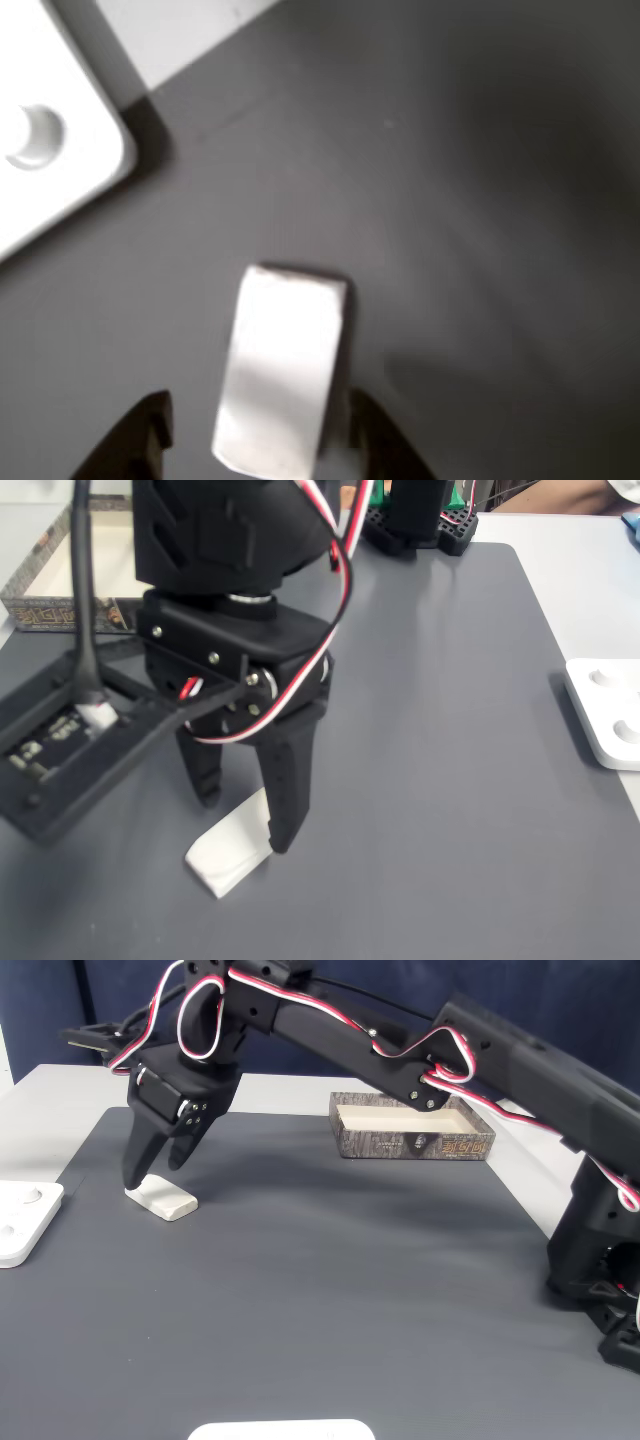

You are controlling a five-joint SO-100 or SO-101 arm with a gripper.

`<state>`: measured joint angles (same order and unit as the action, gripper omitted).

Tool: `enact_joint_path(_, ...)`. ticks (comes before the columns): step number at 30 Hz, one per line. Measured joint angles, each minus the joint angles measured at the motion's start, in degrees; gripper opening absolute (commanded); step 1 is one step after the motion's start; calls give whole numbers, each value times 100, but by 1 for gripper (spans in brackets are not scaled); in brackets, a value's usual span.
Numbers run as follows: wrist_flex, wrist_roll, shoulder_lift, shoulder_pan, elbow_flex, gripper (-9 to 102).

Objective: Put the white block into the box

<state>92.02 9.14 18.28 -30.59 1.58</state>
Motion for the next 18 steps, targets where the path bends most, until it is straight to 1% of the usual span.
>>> enact_joint_path(15,35,0,-255,-44,-9,25)
enact_joint_path(18,-62,35,-255,-44,-9,26)
